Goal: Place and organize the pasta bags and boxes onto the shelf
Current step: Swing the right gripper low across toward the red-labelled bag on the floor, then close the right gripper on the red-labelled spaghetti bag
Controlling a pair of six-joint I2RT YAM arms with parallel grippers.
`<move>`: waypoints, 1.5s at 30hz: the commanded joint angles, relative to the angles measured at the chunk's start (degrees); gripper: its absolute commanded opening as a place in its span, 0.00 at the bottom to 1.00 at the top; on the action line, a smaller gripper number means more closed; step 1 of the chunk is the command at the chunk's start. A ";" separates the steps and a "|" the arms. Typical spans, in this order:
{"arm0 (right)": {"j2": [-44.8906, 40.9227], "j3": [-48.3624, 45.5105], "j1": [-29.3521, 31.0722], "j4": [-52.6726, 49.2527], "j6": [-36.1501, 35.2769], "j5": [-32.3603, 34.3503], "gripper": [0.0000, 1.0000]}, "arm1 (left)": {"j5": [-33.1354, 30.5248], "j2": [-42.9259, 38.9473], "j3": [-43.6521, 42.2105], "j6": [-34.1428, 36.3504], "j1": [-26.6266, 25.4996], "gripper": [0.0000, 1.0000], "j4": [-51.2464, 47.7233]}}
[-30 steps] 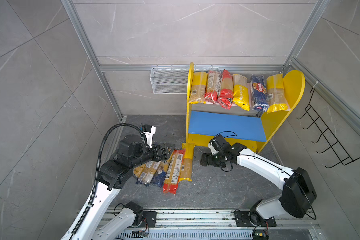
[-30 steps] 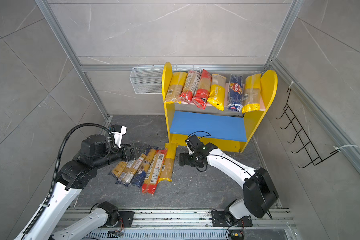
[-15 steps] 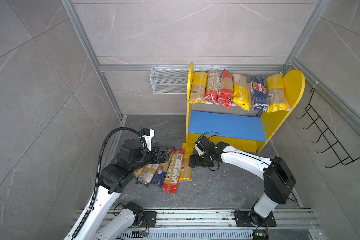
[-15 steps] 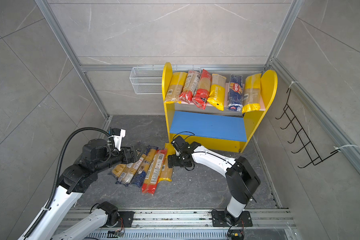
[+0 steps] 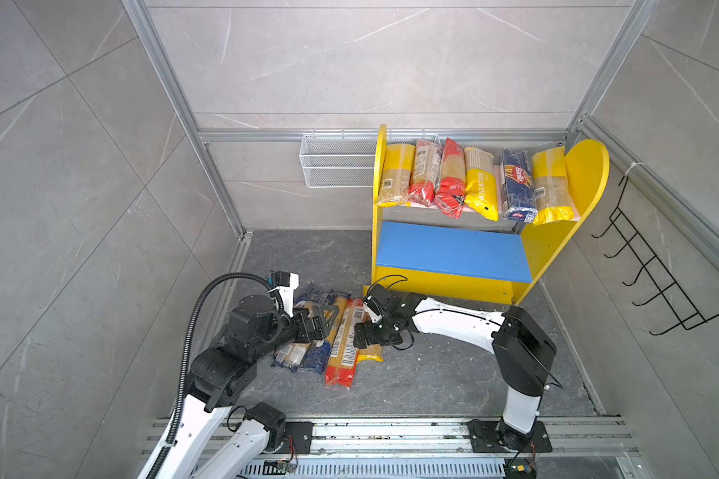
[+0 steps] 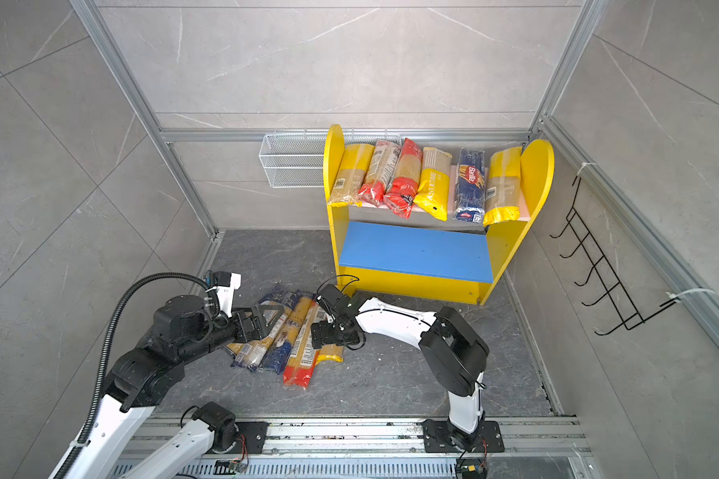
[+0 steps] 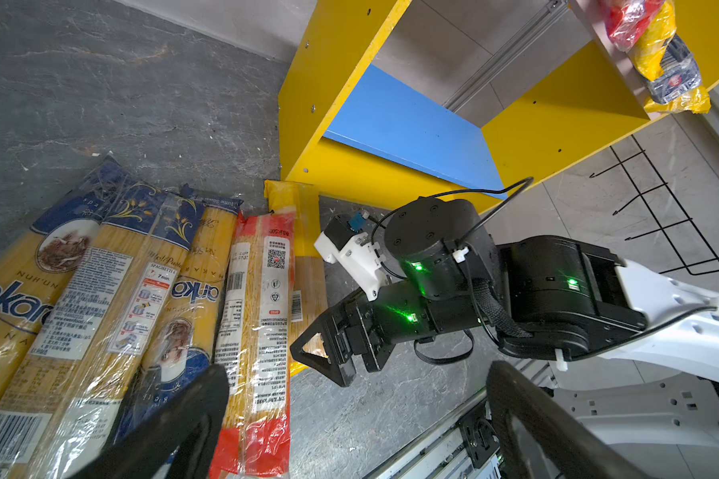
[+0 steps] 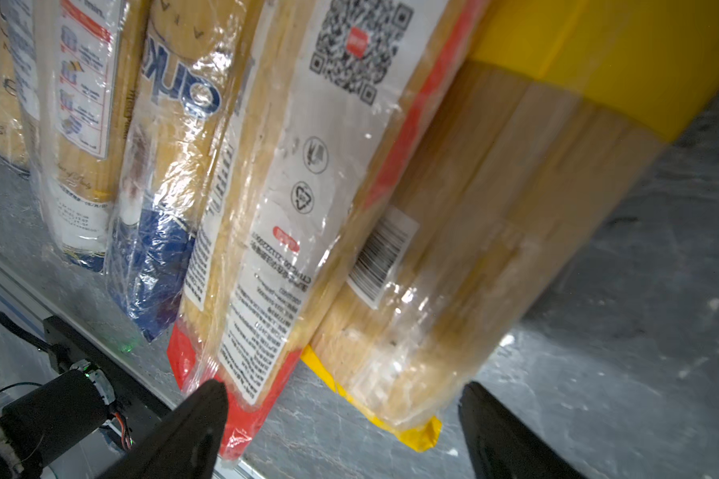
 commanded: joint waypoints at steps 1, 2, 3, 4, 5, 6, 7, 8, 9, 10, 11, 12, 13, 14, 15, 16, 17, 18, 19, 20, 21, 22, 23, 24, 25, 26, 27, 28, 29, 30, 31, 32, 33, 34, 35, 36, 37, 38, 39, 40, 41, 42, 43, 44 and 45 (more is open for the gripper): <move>2.35 1.64 1.53 3.05 3.04 -1.70 0.90 | -1.31 -1.44 1.01 -0.24 0.24 1.00 -2.74; 2.94 1.78 2.00 3.68 3.49 -2.10 0.88 | -1.47 -1.88 1.12 -0.06 0.24 1.00 -3.50; 3.45 2.08 2.38 3.98 3.86 -2.27 0.87 | -1.59 -2.23 1.32 0.08 0.24 1.00 -4.14; 4.11 2.30 2.86 4.38 4.35 -2.44 0.87 | -1.74 -2.60 1.54 0.28 0.24 1.00 -4.77; 4.65 2.60 3.30 4.82 4.77 -2.65 0.86 | -1.84 -2.96 1.74 0.52 0.24 1.00 -5.44; 5.11 2.65 3.65 5.19 5.13 -2.80 0.85 | -1.92 -3.32 1.85 0.72 0.24 1.00 -6.03; 5.62 2.85 4.07 5.61 5.64 -2.94 0.84 | -1.92 -3.70 1.95 0.82 0.24 1.00 -6.57; 5.93 2.88 4.39 6.04 6.16 -2.96 0.84 | -1.94 -3.98 2.05 0.99 0.24 1.00 -7.06; 6.29 2.88 4.71 6.60 6.70 -3.17 0.84 | -1.93 -4.19 2.19 1.14 0.24 1.00 -7.62; 6.64 2.95 5.00 7.10 7.26 -3.30 0.84 | -1.84 -4.37 2.24 1.23 0.29 1.00 -8.07; 6.86 2.88 5.32 7.39 7.67 -3.26 0.84 | -1.84 -4.55 2.40 1.35 0.24 1.00 -8.44; 7.06 3.07 5.66 7.53 8.06 -3.04 0.83 | -1.85 -4.76 2.51 1.52 0.24 1.00 -8.92; 7.11 3.20 5.97 7.53 8.40 -2.73 0.83 | -1.77 -4.95 2.62 1.60 0.24 1.00 -9.27; 7.11 3.35 6.38 7.45 8.71 -2.28 0.83 | -1.52 -5.14 2.77 1.71 0.24 1.00 -9.69; 7.11 3.33 6.65 7.44 8.87 -2.04 0.83 | -1.41 -5.34 2.94 1.82 0.24 1.00 -9.98; 7.11 3.45 6.92 7.60 9.18 -1.82 0.83 | -1.17 -5.57 2.93 1.80 0.25 1.00 -10.23; 7.13 3.45 7.16 7.75 9.48 -1.66 0.83 | -0.81 -5.86 2.84 1.80 0.24 1.00 -10.32; 7.27 3.55 7.31 7.86 9.80 -1.50 0.83 | -0.49 -6.04 2.62 1.68 0.24 1.00 -10.41; 7.43 3.63 7.50 7.97 10.09 -1.33 0.83 | -0.21 -6.30 2.38 1.65 0.24 1.00 -10.40; 7.48 3.88 7.73 7.81 10.42 -0.90 0.83 | 0.15 -6.49 2.17 1.63 0.24 1.00 -10.61; 7.46 4.17 7.90 7.48 10.64 -0.38 0.83 | 0.26 -6.68 2.12 1.70 0.24 1.00 -10.79; 7.31 4.48 8.18 7.15 10.89 0.14 0.83 | 0.39 -6.85 2.04 1.93 0.24 1.00 -11.04; 7.00 4.65 8.42 7.01 11.13 0.60 0.83 | 0.62 -6.99 2.18 2.23 0.24 1.00 -11.41; 6.73 4.65 8.62 7.15 11.47 0.71 0.83 | 0.71 -7.18 2.31 2.58 0.24 1.00 -11.66; 6.46 4.59 8.76 7.59 11.89 0.64 0.83 | 0.87 -7.27 2.46 3.08 0.24 1.00 -11.98; 6.41 4.34 8.81 8.36 12.49 0.14 0.83 | 0.89 -7.30 2.70 3.58 0.24 1.00 -12.40; 6.53 4.13 8.84 9.22 13.02 -0.23 0.83 | 0.89 -7.35 2.88 3.98 0.24 1.00 -12.69; 6.78 3.85 8.90 10.36 13.73 -0.73 0.83 | 1.03 -7.45 2.90 4.38 0.24 1.00 -12.98; 7.08 3.52 8.92 11.62 14.52 -1.12 0.82 | 1.18 -7.54 2.93 4.64 0.24 1.00 -13.21; 7.46 3.26 8.99 12.79 15.21 -1.32 0.81 | 1.31 -7.63 2.91 5.00 0.24 1.00 -13.43; 7.77 3.15 9.07 14.00 16.04 -1.59 0.79 | 1.54 -7.82 2.83 5.02 0.24 1.00 -13.49; 8.20 2.96 9.23 14.99 16.63 -1.71 0.77 | 1.78 -8.00 2.76 5.06 0.26 1.00 -13.70; 8.54 3.25 9.37 15.85 17.16 -1.91 0.74 | 1.89 -8.22 2.66 5.14 0.24 1.00 -13.83; 8.74 3.39 9.61 16.55 17.69 -1.97 0.73 | 2.18 -8.33 2.48 5.15 0.24 1.00 -13.90; 9.07 3.57 9.84 17.07 18.05 -2.05 0.73 | 2.49 -8.50 2.48 5.14 0.24 1.00 -14.11; 9.33 3.79 9.94 17.35 18.32 -2.09 0.72 | 2.74 -8.65 2.51 5.14 0.24 1.00 -14.29; 9.62 3.90 9.92 17.65 18.61 -2.07 0.72 | 2.85 -8.76 2.54 5.15 0.24 1.00 -14.53; 10.00 3.82 9.96 17.97 19.02 -2.10 0.72 | 3.05 -8.87 2.68 5.14 0.24 1.00 -14.92; 10.32 3.82 9.96 18.35 19.29 -2.10 0.72 | 3.25 -8.97 2.82 5.22 0.24 1.00 -15.16; 10.76 3.79 9.96 18.97 19.65 -2.23 0.72 | 3.51 -9.05 3.03 5.36 0.24 1.00 -15.46; 11.29 3.78 9.96 19.69 20.01 -2.58 0.72 | 3.69 -9.14 3.16 5.50 0.24 1.00 -15.88; 11.77 3.87 9.96 20.43 20.35 -2.77 0.72 | 3.65 -9.23 3.25 5.57 0.22 1.00 -16.20; 12.32 3.84 9.95 21.27 20.85 -2.92 0.72 | 3.78 -9.32 3.39 5.56 0.24 1.00 -16.46; 12.75 3.91 9.96 22.09 21.21 -3.09 0.72 | 3.91 -9.48 3.47 5.67 0.24 1.00 -16.72; 13.27 4.15 9.93 22.48 21.49 -3.12 0.72 | 4.02 -9.65 3.51 5.67 0.24 1.00 -16.94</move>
